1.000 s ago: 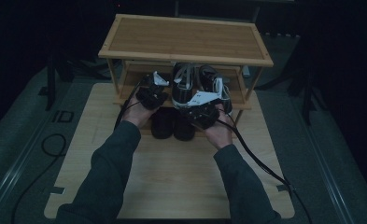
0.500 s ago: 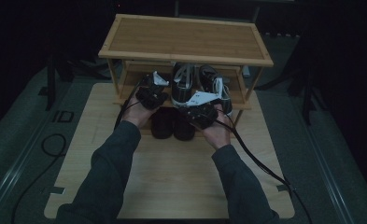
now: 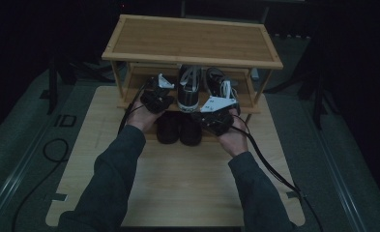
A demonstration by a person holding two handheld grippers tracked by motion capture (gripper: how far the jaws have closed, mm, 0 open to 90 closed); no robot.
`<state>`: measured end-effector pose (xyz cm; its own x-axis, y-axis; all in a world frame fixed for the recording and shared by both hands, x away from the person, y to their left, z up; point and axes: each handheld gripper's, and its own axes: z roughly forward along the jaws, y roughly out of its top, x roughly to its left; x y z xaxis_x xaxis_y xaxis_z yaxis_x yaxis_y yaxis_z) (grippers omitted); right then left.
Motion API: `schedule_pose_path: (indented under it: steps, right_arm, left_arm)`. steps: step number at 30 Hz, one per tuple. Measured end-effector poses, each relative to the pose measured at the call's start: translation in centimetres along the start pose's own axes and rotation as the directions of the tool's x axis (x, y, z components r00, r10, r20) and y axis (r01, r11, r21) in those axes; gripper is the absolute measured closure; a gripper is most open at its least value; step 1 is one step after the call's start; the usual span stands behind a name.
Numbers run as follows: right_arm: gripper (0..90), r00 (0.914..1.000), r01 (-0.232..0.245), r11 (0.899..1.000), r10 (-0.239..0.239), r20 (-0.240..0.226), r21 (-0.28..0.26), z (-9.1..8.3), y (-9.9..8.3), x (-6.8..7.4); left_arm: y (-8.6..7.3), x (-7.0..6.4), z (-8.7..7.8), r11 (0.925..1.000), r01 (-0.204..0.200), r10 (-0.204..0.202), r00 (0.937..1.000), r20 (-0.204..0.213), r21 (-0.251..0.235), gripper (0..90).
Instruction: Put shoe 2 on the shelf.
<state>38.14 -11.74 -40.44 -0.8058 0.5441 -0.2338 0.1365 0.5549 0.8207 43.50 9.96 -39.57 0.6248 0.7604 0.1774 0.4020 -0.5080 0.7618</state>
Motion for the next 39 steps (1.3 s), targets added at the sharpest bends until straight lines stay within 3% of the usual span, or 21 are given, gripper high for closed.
schedule_pose_path:
  steps: [6, 15, 19, 39]
  right_arm:
    - [89.7, 0.9993, 0.029, 1.0, -0.028, -0.025, 0.013, -1.1, 0.0, -0.1]
    - [89.3, 0.999, 0.021, 0.999, -0.02, -0.04, 0.024, -2.6, -0.9, -1.0]
    - [88.2, 0.9984, 0.018, 0.999, -0.016, -0.054, 0.035, -3.2, -1.2, -1.3]
    - [87.5, 0.9947, 0.014, 0.998, -0.007, -0.102, 0.064, -4.6, -2.9, -2.6]
  left_arm:
    - [0.0, 0.1, 0.0, 1.0, 0.006, -0.006, 0.9999, 0.009, -0.002, 90.0]
    - [0.1, 0.4, -0.1, 0.9999, 0.002, -0.002, 0.9998, 0.019, 0.015, 90.0]
    - [0.1, 0.3, 0.0, 0.9998, 0.021, -0.022, 0.9996, 0.021, 0.006, 90.0]
    - [0.1, 0.6, 0.0, 0.9997, 0.025, -0.025, 0.999, 0.036, 0.008, 90.0]
